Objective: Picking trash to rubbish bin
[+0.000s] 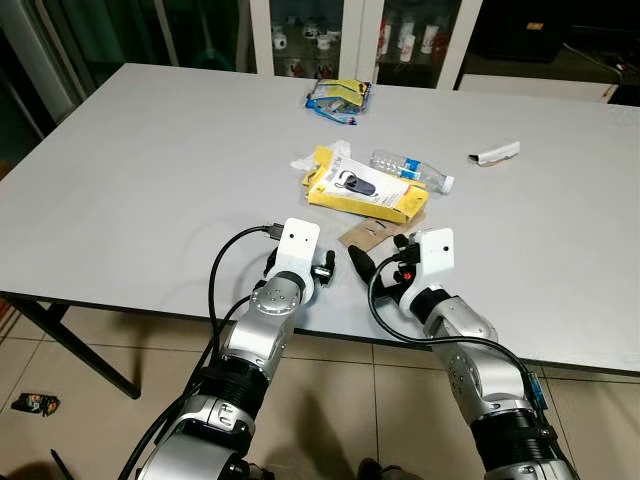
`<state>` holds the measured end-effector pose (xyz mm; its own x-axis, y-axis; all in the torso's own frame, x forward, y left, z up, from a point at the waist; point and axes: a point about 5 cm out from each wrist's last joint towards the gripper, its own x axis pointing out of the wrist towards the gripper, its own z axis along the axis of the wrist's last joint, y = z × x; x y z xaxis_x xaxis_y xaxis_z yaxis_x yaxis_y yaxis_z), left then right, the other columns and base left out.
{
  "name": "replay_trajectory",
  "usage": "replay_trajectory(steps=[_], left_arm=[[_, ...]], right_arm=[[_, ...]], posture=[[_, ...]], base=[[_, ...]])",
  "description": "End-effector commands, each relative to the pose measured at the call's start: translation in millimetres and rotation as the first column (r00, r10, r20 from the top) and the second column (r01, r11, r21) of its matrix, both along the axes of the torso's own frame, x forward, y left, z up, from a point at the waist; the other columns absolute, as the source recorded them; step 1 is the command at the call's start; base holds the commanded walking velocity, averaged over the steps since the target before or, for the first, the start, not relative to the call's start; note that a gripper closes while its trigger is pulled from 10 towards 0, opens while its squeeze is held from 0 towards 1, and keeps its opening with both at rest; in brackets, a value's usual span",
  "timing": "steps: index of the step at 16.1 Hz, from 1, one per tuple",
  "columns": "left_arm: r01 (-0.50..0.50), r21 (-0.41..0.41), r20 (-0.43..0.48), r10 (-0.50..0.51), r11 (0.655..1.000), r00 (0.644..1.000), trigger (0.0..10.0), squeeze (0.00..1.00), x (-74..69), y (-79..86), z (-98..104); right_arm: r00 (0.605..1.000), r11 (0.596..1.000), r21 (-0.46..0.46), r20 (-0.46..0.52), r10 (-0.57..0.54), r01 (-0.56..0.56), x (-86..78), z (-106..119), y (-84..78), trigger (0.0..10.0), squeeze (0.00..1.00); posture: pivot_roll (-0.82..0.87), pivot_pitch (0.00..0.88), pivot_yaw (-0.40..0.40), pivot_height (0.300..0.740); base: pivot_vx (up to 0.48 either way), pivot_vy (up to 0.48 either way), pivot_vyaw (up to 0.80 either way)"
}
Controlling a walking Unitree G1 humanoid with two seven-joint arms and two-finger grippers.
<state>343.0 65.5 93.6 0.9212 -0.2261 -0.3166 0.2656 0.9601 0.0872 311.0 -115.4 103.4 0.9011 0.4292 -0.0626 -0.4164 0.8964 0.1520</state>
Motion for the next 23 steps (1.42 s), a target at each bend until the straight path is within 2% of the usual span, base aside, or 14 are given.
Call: replay_trajectory(steps=[1,6,12,14,15,17,18,19,20,22,23], left_arm=[[-0.012,0.022,-0.027,0.012,1.000,1.000,0.0,0.00,0.5,0.4,-3],[0.000,0.020,-0.002,0.001,1.000,1.000,0.0,0.00,3.1,-1.2,3],[0.011,-0.007,0.085,-0.011,1.000,0.996,0.0,0.00,6.5,-0.1,20],[-0.004,-0.074,0.167,0.017,0.997,0.986,0.0,0.00,9.2,4.3,41],[-0.010,-0.080,0.182,0.025,0.997,0.983,0.0,0.00,10.0,6.2,45],[-0.057,-0.101,0.256,0.082,0.993,0.963,0.0,0.00,14.8,20.4,65],[-0.105,-0.089,0.302,0.128,0.990,0.945,6.3,0.00,18.1,33.6,76],[-0.132,-0.078,0.328,0.150,0.988,0.933,10.0,0.00,20.3,42.2,81],[-0.182,-0.065,0.367,0.193,0.981,0.910,10.0,0.00,23.9,58.7,90],[-0.303,0.011,0.438,0.268,0.953,0.858,10.0,0.00,30.1,105.1,103],[-0.339,0.032,0.436,0.292,0.940,0.851,10.0,0.00,30.9,118.5,103]], right_arm=[[1.000,1.000,0.005,0.031,-0.002,0.002,1.7,7,-1.4,10.0,0.00],[0.999,1.000,0.006,0.034,-0.006,0.006,3.6,7,-1.6,10.0,0.00],[0.999,1.000,0.009,0.037,-0.005,0.004,5.9,8,0.0,10.0,0.00],[0.999,1.000,0.010,0.039,-0.007,0.007,6.7,9,0.2,10.0,0.00],[0.999,1.000,0.010,0.040,-0.008,0.007,6.9,9,0.1,10.0,0.00],[0.999,1.000,0.010,0.042,-0.009,0.009,7.9,9,0.2,10.0,0.00],[0.999,1.000,0.010,0.044,-0.011,0.010,8.6,9,0.0,10.0,0.00],[0.999,1.000,0.009,0.046,-0.012,0.012,8.9,10,-0.5,10.0,0.00],[0.999,1.000,0.007,0.048,-0.016,0.016,9.7,10,-1.7,10.0,0.00],[0.998,0.999,-0.003,0.054,-0.033,0.033,11.3,11,-5.7,10.0,0.00],[0.998,0.999,-0.006,0.054,-0.041,0.041,11.6,11,-7.3,10.0,0.00]], posture=[[-0.03,0.061,-0.007,0.740],[-0.03,0.055,-0.009,0.740],[-0.02,0.052,-0.010,0.740],[-0.02,0.049,-0.010,0.740],[-0.02,0.048,-0.010,0.740],[-0.01,0.043,-0.009,0.740],[-0.01,0.043,-0.008,0.740],[-0.01,0.042,-0.009,0.740],[-0.01,0.043,-0.009,0.740],[-0.01,0.043,-0.009,0.740],[0.00,0.043,-0.007,0.740]], base=[[0.000,0.000,0.00],[0.000,0.000,0.00],[0.000,0.000,0.00],[0.000,0.000,0.00],[0.000,0.000,0.00],[0.000,0.000,0.00],[0.000,0.000,0.00],[0.000,0.000,0.00],[0.000,0.000,0.00],[0.000,0.000,0.00],[0.000,0.000,0.00]])
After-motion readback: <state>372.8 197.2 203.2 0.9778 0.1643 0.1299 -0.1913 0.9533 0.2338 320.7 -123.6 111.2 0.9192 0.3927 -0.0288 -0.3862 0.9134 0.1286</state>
